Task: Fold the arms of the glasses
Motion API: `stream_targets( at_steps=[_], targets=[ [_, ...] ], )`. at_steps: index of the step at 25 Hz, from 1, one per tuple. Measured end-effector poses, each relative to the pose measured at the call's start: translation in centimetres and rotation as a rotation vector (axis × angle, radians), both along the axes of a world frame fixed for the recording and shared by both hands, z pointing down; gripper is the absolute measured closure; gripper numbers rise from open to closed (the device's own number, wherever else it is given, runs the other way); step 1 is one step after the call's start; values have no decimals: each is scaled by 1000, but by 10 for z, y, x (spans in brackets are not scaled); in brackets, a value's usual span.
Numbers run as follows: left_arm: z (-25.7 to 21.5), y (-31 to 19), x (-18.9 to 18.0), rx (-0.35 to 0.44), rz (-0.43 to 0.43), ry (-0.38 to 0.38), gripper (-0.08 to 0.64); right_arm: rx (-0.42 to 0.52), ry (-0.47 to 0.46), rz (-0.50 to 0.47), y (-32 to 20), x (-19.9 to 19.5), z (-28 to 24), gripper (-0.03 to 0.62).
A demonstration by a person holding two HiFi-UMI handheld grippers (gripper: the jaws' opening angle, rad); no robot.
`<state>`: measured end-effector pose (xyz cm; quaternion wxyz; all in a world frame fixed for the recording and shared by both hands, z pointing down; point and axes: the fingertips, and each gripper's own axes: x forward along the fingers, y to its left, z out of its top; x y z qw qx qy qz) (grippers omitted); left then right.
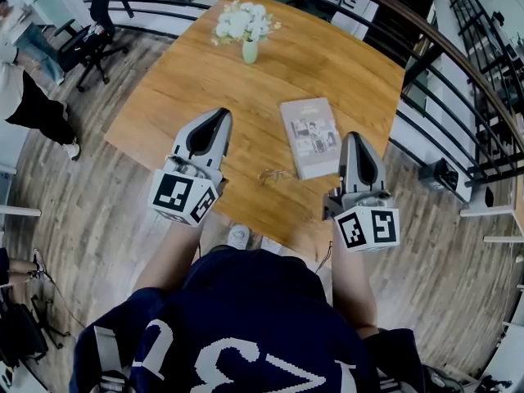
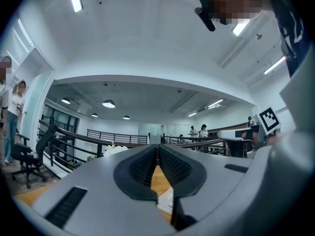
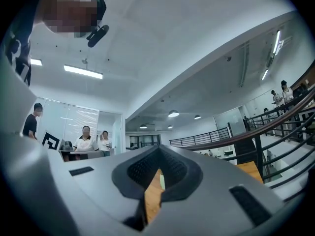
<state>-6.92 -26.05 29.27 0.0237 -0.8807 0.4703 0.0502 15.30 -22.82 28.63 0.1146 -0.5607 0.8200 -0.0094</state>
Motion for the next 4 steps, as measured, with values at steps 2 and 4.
stream_targets(
  at_steps=[2, 4],
  targets=[
    [0, 1, 0, 3, -2, -1, 532, 1, -3, 5, 1, 0, 0, 569],
    [-1, 2, 0, 5, -4, -1, 532, 2, -9, 7, 1, 0, 0, 569]
  ],
)
